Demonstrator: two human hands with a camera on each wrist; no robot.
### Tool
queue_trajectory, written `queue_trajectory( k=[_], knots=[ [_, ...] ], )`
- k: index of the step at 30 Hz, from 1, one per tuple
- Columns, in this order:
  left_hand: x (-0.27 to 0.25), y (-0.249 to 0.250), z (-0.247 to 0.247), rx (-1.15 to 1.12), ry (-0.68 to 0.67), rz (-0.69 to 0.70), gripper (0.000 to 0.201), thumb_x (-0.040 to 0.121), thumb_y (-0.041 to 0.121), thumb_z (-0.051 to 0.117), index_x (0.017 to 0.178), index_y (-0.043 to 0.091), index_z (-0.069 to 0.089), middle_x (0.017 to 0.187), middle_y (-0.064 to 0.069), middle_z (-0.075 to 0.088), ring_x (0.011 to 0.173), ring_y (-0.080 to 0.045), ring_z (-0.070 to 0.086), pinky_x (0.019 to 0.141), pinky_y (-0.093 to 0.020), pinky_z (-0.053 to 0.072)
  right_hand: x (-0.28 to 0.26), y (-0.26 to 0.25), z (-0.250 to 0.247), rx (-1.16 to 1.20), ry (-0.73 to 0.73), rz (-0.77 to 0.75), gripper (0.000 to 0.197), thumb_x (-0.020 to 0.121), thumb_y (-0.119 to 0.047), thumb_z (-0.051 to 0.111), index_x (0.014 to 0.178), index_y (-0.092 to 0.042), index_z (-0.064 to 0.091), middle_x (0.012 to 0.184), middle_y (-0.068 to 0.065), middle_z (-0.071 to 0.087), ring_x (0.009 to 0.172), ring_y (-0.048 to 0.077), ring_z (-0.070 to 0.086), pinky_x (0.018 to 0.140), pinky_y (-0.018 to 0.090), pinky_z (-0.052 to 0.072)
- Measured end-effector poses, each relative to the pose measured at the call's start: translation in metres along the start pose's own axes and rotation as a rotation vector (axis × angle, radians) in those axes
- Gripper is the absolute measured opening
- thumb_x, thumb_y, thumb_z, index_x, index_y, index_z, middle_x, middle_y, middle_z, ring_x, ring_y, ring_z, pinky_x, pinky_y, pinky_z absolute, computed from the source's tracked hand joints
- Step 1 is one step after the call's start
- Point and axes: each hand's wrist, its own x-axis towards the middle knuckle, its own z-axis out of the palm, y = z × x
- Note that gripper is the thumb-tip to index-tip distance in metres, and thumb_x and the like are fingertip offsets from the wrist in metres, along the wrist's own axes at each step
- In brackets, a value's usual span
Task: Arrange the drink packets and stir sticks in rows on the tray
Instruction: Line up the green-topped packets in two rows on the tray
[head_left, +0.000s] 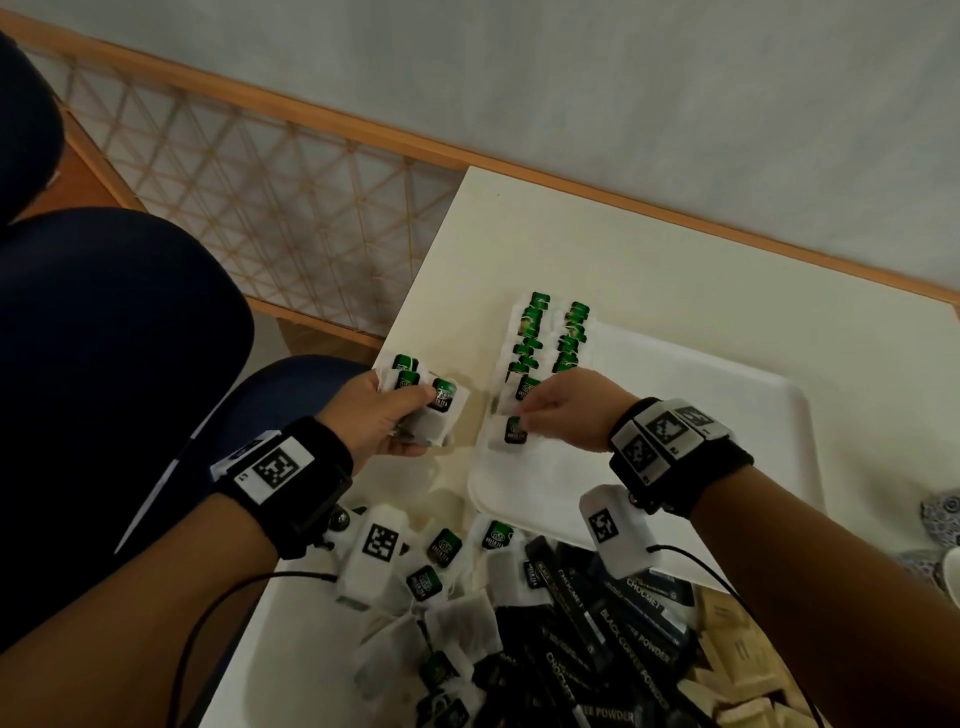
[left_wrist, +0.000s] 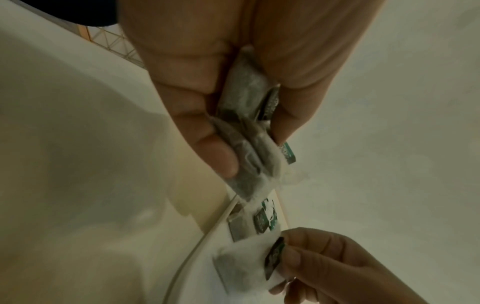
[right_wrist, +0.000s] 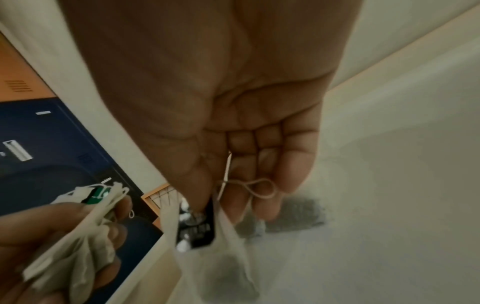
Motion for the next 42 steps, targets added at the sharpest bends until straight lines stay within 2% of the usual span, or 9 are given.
queue_trajectory(
  k=[4, 12, 17, 20, 23, 29, 33, 38, 42],
  knots=[
    [-0.001, -0.001, 0.009, 0.043, -0.044, -0.003, 0.02, 0.091, 0.017, 0.062, 0.109, 0.008, 0.061, 0.099, -0.018, 0.069, 0.077, -0.029, 0.067, 0.052, -0.03, 0.057, 0.001, 0.017, 0.001, -0.011, -0.001, 0.089, 0.021, 0.089, -0.021, 0.06, 0.104, -0.015, 0.073, 0.067, -0.016, 0.056, 0.067, 0.004, 0.052, 0.076, 0.022, 0.041],
    [0.0, 0.001, 0.026, 0.055, -0.083, 0.002, 0.006, 0.091, 0.015, 0.061, 0.097, 0.015, 0.062, 0.085, -0.009, 0.068, 0.067, -0.02, 0.064, 0.056, -0.03, 0.058, -0.007, 0.044, -0.009, 0.029, 0.172, 0.196, 0.022, 0.09, -0.026, 0.058, 0.107, -0.022, 0.071, 0.093, -0.005, 0.067, 0.085, 0.01, 0.056, 0.082, 0.025, 0.045],
    [-0.001, 0.001, 0.026, 0.055, -0.088, 0.01, 0.012, 0.091, 0.015, 0.061, 0.102, 0.012, 0.062, 0.085, -0.008, 0.068, 0.066, -0.019, 0.064, 0.055, -0.03, 0.058, -0.014, 0.035, -0.003, 0.065, 0.31, 0.09, 0.015, 0.089, -0.029, 0.058, 0.102, -0.028, 0.068, 0.089, -0.011, 0.064, 0.088, 0.01, 0.059, 0.079, 0.024, 0.044],
    [-0.002, 0.0, 0.024, 0.05, -0.08, 0.009, 0.014, 0.091, 0.014, 0.061, 0.105, 0.011, 0.062, 0.085, -0.008, 0.069, 0.066, -0.019, 0.065, 0.054, -0.03, 0.058, -0.025, 0.021, 0.008, -0.002, 0.07, -0.055, 0.019, 0.093, -0.028, 0.055, 0.105, -0.025, 0.071, 0.101, -0.012, 0.068, 0.09, 0.003, 0.06, 0.091, 0.022, 0.046],
    [-0.004, -0.001, 0.022, 0.048, -0.072, 0.004, 0.006, 0.091, 0.014, 0.061, 0.097, 0.015, 0.063, 0.081, -0.005, 0.069, 0.063, -0.017, 0.065, 0.055, -0.031, 0.058, -0.03, 0.02, 0.023, -0.069, -0.127, -0.033, 0.02, 0.094, -0.025, 0.056, 0.107, -0.029, 0.071, 0.109, -0.012, 0.068, 0.091, 0.001, 0.057, 0.094, 0.018, 0.04],
    [-0.005, -0.001, 0.024, 0.066, -0.069, -0.005, 0.006, 0.091, 0.014, 0.062, 0.096, 0.015, 0.062, 0.084, -0.007, 0.069, 0.065, -0.018, 0.065, 0.056, -0.03, 0.059, -0.025, 0.029, 0.028, -0.003, -0.054, -0.006, 0.028, 0.096, -0.017, 0.049, 0.111, -0.027, 0.07, 0.119, -0.005, 0.063, 0.106, 0.009, 0.056, 0.093, 0.017, 0.038],
    [-0.004, 0.0, 0.026, 0.063, -0.076, -0.006, 0.006, 0.09, 0.013, 0.062, 0.096, 0.014, 0.062, 0.084, -0.008, 0.069, 0.063, -0.017, 0.066, 0.055, -0.03, 0.059, -0.023, 0.027, 0.025, 0.004, 0.016, -0.042, 0.026, 0.096, -0.018, 0.05, 0.108, -0.026, 0.071, 0.116, -0.004, 0.064, 0.097, 0.008, 0.056, 0.088, 0.015, 0.039],
    [-0.004, 0.0, 0.027, 0.06, -0.096, -0.012, 0.012, 0.089, 0.003, 0.059, 0.092, 0.015, 0.061, 0.084, -0.009, 0.067, 0.069, -0.022, 0.064, 0.057, -0.033, 0.059, -0.025, 0.018, 0.029, 0.027, -0.034, -0.12, 0.026, 0.096, -0.019, 0.049, 0.11, -0.025, 0.071, 0.112, -0.007, 0.066, 0.09, 0.0, 0.05, 0.088, 0.014, 0.037],
    [-0.004, -0.001, 0.029, 0.058, -0.103, -0.021, 0.016, 0.089, 0.0, 0.057, 0.091, 0.015, 0.06, 0.079, -0.008, 0.066, 0.056, -0.015, 0.065, 0.054, -0.031, 0.059, -0.016, 0.008, 0.034, 0.008, -0.003, -0.155, 0.03, 0.097, -0.014, 0.045, 0.116, -0.02, 0.068, 0.124, -0.004, 0.063, 0.106, 0.007, 0.055, 0.098, 0.016, 0.037]
  ],
)
